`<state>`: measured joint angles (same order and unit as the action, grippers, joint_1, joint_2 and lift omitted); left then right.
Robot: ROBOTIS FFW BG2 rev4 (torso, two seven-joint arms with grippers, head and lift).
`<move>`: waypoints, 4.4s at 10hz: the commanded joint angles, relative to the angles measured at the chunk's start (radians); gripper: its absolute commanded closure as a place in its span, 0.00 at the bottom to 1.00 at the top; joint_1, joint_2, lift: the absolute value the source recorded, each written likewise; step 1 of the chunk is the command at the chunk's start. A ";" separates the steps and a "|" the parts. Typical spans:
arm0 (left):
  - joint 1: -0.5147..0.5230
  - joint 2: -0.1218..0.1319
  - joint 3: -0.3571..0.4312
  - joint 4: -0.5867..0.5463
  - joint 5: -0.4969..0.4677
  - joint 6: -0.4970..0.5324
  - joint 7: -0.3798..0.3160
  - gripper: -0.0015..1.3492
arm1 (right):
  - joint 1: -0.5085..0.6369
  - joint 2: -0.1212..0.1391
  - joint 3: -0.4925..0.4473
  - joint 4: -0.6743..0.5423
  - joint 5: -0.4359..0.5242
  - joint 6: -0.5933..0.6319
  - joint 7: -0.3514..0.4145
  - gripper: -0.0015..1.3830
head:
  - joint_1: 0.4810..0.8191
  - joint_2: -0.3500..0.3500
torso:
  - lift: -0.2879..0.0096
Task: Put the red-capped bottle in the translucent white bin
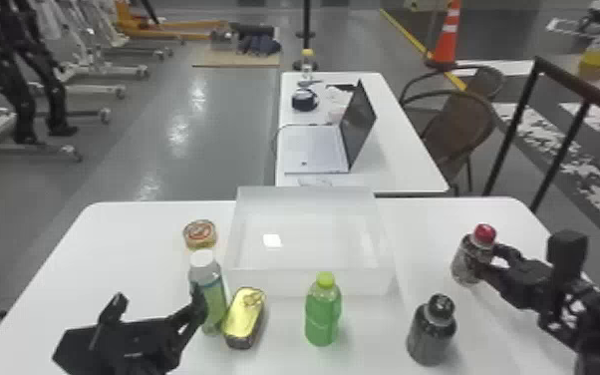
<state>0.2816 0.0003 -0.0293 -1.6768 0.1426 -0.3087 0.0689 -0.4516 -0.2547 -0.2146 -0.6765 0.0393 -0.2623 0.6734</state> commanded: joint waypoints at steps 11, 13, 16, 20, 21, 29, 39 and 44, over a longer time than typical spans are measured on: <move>-0.002 0.012 -0.008 -0.001 0.006 0.014 0.000 0.00 | 0.059 -0.003 0.192 -0.600 -0.286 0.388 -0.198 0.93 | 0.20 0.50 | 0.63; -0.004 0.012 -0.008 0.000 0.006 0.020 0.000 0.00 | 0.013 0.012 0.261 -0.563 -0.325 0.387 -0.221 0.93 | 0.20 0.50 | 0.63; -0.004 0.013 -0.008 0.000 0.006 0.025 0.000 0.00 | -0.073 0.064 0.393 -0.451 -0.378 0.383 -0.275 0.93 | 0.20 0.50 | 0.63; -0.006 0.023 -0.011 0.000 0.006 0.037 0.000 0.00 | -0.162 0.132 0.494 -0.282 -0.404 0.345 -0.322 0.93 | 0.20 0.50 | 0.63; -0.007 0.024 -0.011 0.000 0.006 0.039 0.000 0.00 | -0.171 0.143 0.518 -0.242 -0.424 0.333 -0.330 0.93 | 0.20 0.50 | 0.63; -0.015 0.038 -0.017 0.006 0.014 0.036 0.000 0.00 | -0.202 0.170 0.644 -0.089 -0.509 0.322 -0.363 0.83 | 0.20 0.50 | 0.63; -0.010 0.049 -0.017 0.003 0.015 0.031 0.002 0.00 | -0.193 0.158 0.643 -0.124 -0.484 0.328 -0.370 0.00 | 0.20 0.50 | 0.63; -0.024 0.049 -0.021 -0.055 -0.026 0.031 0.006 0.00 | 0.142 0.072 0.408 -0.959 -0.388 0.522 -0.394 0.07 | 0.20 0.50 | 0.63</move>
<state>0.2589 0.0476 -0.0503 -1.7246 0.1162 -0.2770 0.0751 -0.3507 -0.1753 0.2295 -1.5592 -0.3531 0.2494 0.2790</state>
